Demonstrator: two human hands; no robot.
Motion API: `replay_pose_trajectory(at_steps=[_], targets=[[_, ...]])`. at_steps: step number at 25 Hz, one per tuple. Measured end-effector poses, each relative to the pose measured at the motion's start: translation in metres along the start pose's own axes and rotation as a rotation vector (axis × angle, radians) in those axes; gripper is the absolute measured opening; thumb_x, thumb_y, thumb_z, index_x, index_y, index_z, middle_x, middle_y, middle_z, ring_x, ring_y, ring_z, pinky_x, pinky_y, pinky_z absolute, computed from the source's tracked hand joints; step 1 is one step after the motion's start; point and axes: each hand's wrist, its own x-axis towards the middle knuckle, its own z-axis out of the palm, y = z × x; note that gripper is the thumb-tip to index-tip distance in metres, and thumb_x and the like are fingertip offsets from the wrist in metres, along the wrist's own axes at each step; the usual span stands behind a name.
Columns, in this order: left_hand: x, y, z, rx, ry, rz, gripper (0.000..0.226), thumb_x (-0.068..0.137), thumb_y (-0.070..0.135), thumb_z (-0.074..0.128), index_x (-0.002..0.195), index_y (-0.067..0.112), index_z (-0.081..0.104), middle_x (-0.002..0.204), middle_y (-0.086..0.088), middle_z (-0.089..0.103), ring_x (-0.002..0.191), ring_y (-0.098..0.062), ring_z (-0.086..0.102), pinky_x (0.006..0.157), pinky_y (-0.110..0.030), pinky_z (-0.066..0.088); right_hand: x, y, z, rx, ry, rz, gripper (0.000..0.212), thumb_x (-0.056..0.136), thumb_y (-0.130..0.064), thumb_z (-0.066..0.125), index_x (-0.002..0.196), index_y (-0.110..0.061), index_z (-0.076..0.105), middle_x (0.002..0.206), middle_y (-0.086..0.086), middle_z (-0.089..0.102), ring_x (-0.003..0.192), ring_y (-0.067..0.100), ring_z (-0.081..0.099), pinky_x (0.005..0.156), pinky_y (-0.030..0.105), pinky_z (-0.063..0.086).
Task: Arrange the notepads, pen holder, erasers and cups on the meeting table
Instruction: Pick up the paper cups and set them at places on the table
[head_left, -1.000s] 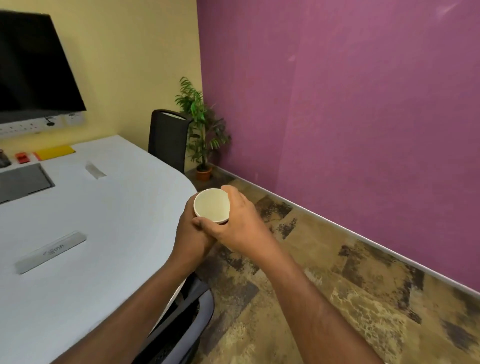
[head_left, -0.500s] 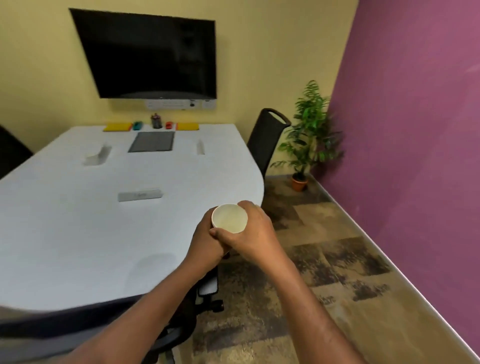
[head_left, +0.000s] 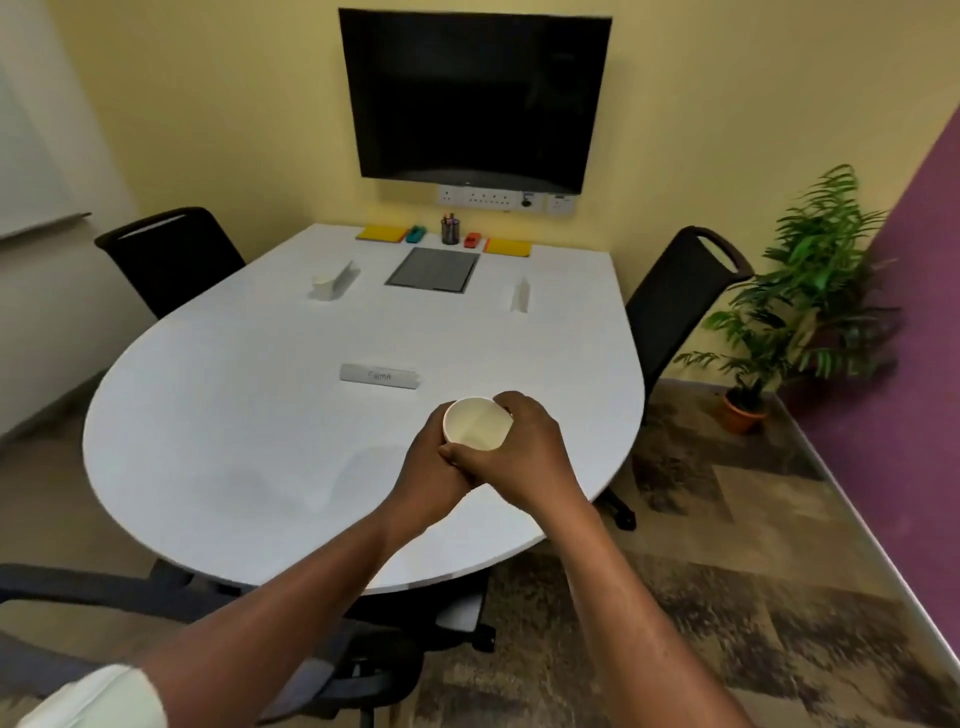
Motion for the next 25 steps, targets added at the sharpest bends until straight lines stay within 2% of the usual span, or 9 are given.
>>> replay_pose_trajectory(at_steps=[4, 5, 7, 9, 12, 19, 20, 23, 25], targets=[[0.067, -0.027, 0.009, 0.005, 0.057, -0.015, 0.058, 0.067, 0.003, 0.079, 0.110, 0.032, 0.052, 0.104, 0.017, 0.063, 0.095, 0.001, 0.061, 0.065, -0.008, 0.050, 0.069, 0.014, 0.006, -0.020, -0.074, 0.005, 0.068, 0.060, -0.042, 0.085, 0.115, -0.015, 0.055, 0.105, -0.003, 0.054, 0.102, 0.017, 0.055, 0.074, 0.021, 0.038], [0.083, -0.035, 0.009, 0.000, 0.067, -0.031, 0.059, 0.066, 0.004, 0.081, 0.111, 0.030, 0.052, 0.105, 0.016, 0.063, 0.096, 0.000, 0.061, 0.069, -0.012, 0.053, 0.087, 0.017, 0.009, -0.003, -0.077, 0.012, 0.067, 0.062, -0.041, 0.084, 0.115, -0.014, 0.055, 0.105, -0.002, 0.055, 0.102, 0.018, 0.056, 0.073, 0.021, 0.039], [0.107, -0.048, 0.009, 0.024, 0.116, -0.080, 0.059, 0.064, 0.010, 0.084, 0.113, 0.022, 0.053, 0.107, 0.007, 0.065, 0.098, -0.010, 0.063, 0.080, -0.031, 0.057, 0.120, 0.021, 0.015, 0.031, -0.077, 0.023, 0.069, 0.064, -0.042, 0.083, 0.120, -0.014, 0.053, 0.112, 0.001, 0.057, 0.103, 0.018, 0.055, 0.073, 0.023, 0.040], [0.124, -0.063, 0.006, 0.015, 0.183, -0.142, 0.064, 0.062, 0.013, 0.086, 0.116, 0.018, 0.053, 0.110, 0.000, 0.065, 0.101, -0.019, 0.063, 0.085, -0.045, 0.055, 0.148, 0.024, 0.020, 0.061, -0.063, -0.007, 0.073, 0.064, -0.045, 0.083, 0.122, -0.014, 0.051, 0.117, 0.001, 0.057, 0.104, 0.019, 0.054, 0.075, 0.023, 0.039], [0.152, -0.089, 0.000, 0.000, 0.325, -0.216, 0.068, 0.059, 0.014, 0.088, 0.116, 0.018, 0.052, 0.112, -0.002, 0.062, 0.104, -0.025, 0.061, 0.087, -0.051, 0.053, 0.208, 0.036, 0.038, 0.072, -0.042, -0.030, 0.079, 0.067, -0.046, 0.082, 0.129, -0.011, 0.046, 0.125, 0.005, 0.054, 0.112, 0.023, 0.052, 0.080, 0.024, 0.038], [0.240, -0.113, -0.013, -0.041, 0.541, -0.224, 0.067, 0.056, 0.017, 0.090, 0.113, 0.024, 0.056, 0.109, 0.006, 0.063, 0.104, -0.018, 0.060, 0.088, -0.047, 0.054, 0.349, 0.093, 0.114, 0.006, -0.161, -0.025, 0.086, 0.075, -0.032, 0.079, 0.140, -0.004, 0.030, 0.136, 0.016, 0.038, 0.123, 0.031, 0.045, 0.092, 0.028, 0.039], [0.253, -0.116, -0.014, -0.050, 0.578, -0.226, 0.066, 0.056, 0.016, 0.090, 0.112, 0.026, 0.056, 0.108, 0.009, 0.063, 0.104, -0.016, 0.060, 0.087, -0.042, 0.055, 0.365, 0.103, 0.126, -0.007, -0.203, -0.018, 0.086, 0.076, -0.031, 0.078, 0.140, -0.003, 0.029, 0.137, 0.016, 0.037, 0.124, 0.031, 0.045, 0.094, 0.029, 0.039], [0.284, -0.123, -0.016, -0.015, 0.638, -0.200, 0.063, 0.056, 0.017, 0.090, 0.101, 0.042, 0.055, 0.102, 0.023, 0.062, 0.097, 0.006, 0.059, 0.074, -0.011, 0.049, 0.408, 0.132, 0.164, -0.030, -0.294, 0.009, 0.085, 0.076, -0.028, 0.079, 0.139, -0.002, 0.028, 0.137, 0.017, 0.037, 0.124, 0.033, 0.045, 0.097, 0.034, 0.041], [0.297, -0.131, -0.016, -0.001, 0.666, -0.220, 0.064, 0.056, 0.016, 0.090, 0.099, 0.046, 0.054, 0.101, 0.026, 0.062, 0.093, 0.013, 0.057, 0.070, -0.003, 0.046, 0.427, 0.150, 0.187, -0.038, -0.330, 0.028, 0.083, 0.076, -0.026, 0.079, 0.138, -0.001, 0.030, 0.135, 0.016, 0.038, 0.123, 0.034, 0.046, 0.097, 0.035, 0.041]])
